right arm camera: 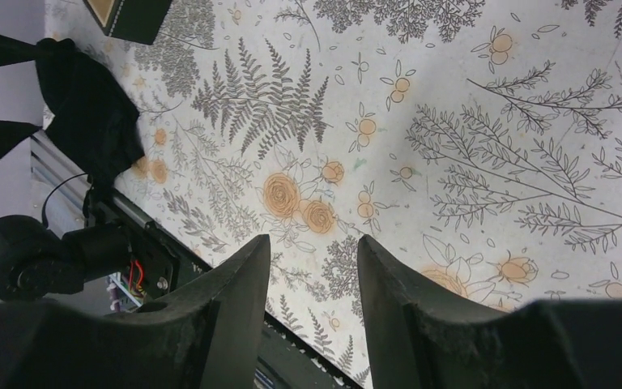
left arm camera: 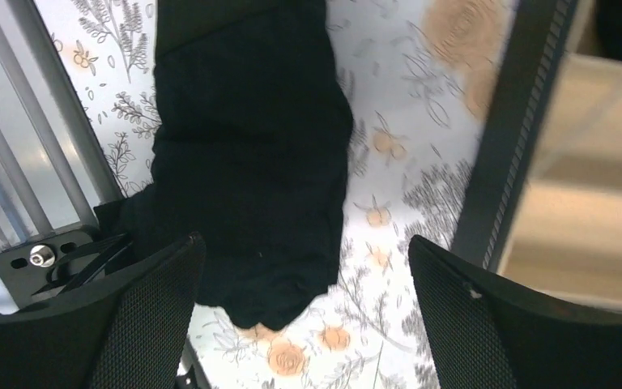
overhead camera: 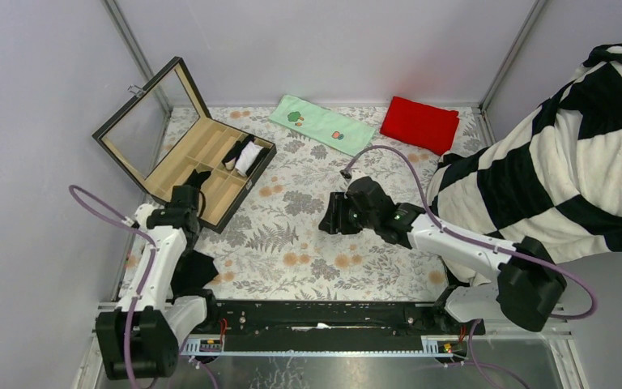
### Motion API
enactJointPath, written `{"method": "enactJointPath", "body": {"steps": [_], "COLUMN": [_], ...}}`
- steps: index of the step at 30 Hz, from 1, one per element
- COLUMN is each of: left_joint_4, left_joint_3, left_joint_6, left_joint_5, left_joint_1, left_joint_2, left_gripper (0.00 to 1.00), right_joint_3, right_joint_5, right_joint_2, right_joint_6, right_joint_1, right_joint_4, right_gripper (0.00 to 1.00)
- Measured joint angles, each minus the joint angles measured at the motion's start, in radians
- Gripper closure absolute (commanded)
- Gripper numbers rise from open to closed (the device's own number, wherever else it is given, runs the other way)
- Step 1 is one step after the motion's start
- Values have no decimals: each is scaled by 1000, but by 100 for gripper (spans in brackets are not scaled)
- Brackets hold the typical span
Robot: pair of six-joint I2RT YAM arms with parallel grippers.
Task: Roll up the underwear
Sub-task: Move the underwear to the center of the board.
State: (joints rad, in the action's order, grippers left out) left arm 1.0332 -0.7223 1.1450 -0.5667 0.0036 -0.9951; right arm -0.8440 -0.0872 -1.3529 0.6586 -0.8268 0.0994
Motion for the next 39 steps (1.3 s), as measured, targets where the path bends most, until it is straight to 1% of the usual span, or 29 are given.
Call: {"method": "enactJointPath", "body": {"steps": [2, 4, 7, 10, 12, 13, 15, 16, 18, 20, 22, 23, 24, 26, 27, 28, 30, 31, 33, 35, 38, 39], "left_joint_4": [-48, -92, -181, -254, -294, -299, -307, -308, -296, -258, -221, -212, -206, -204, -215, -229, -264, -271, -279, -303, -377, -400], "left_joint_3": [33, 66, 142, 203, 205, 205, 207, 207, 200, 163, 77, 44, -37, -148, -204, -241, -260, -257, -253, -253, -256, -259], "left_joint_6": [-6, -6, -3, 3, -3, -2, -15, -22, -40, -50, -76, -87, -119, -178, -211, -242, -282, -292, -289, -274, -237, -229], "left_joint_5": [19, 39, 80, 110, 117, 117, 119, 128, 142, 141, 145, 146, 166, 219, 261, 310, 430, 489, 545, 559, 543, 539], "left_joint_1": [80, 134, 204, 241, 249, 253, 256, 257, 258, 259, 259, 259, 259, 254, 251, 249, 235, 211, 107, -91, -445, -525], "left_joint_2": [-21, -42, -94, -153, -164, -166, -153, -135, -60, 40, 159, 190, 245, 271, 269, 261, 247, 237, 215, 177, 104, 77], "left_gripper": [4, 9, 21, 47, 66, 72, 94, 100, 100, 100, 100, 100, 100, 100, 100, 100, 100, 100, 100, 100, 100, 100], "right_joint_3": [11, 21, 27, 29, 29, 29, 29, 29, 30, 31, 32, 37, 40, 54, 83, 95, 146, 177, 201, 197, 182, 177], "right_joint_5": [1, 1, 1, 3, 14, 18, 19, 19, 24, 29, 52, 72, 102, 204, 283, 312, 402, 455, 544, 616, 684, 697], "right_joint_2": [32, 60, 84, 92, 92, 92, 94, 96, 104, 118, 144, 164, 187, 259, 337, 369, 481, 554, 655, 717, 745, 744], "right_joint_6": [2, 5, 8, 9, 9, 9, 10, 11, 12, 12, 13, 15, 22, 60, 84, 92, 106, 106, 101, 87, 56, 46], "right_joint_1": [0, 0, 0, 0, 0, 0, 0, 0, 0, 0, 0, 0, 0, 0, 2, 2, 3, 2, 3, 3, 3, 3], "right_joint_4": [3, 6, 17, 28, 34, 38, 45, 47, 50, 57, 72, 79, 93, 132, 148, 156, 155, 161, 187, 209, 247, 267], "right_gripper": [49, 49, 49, 49, 49, 49, 49, 49, 49, 49, 47, 48, 48, 46, 46, 47, 47, 47, 40, 36, 33, 32]}}
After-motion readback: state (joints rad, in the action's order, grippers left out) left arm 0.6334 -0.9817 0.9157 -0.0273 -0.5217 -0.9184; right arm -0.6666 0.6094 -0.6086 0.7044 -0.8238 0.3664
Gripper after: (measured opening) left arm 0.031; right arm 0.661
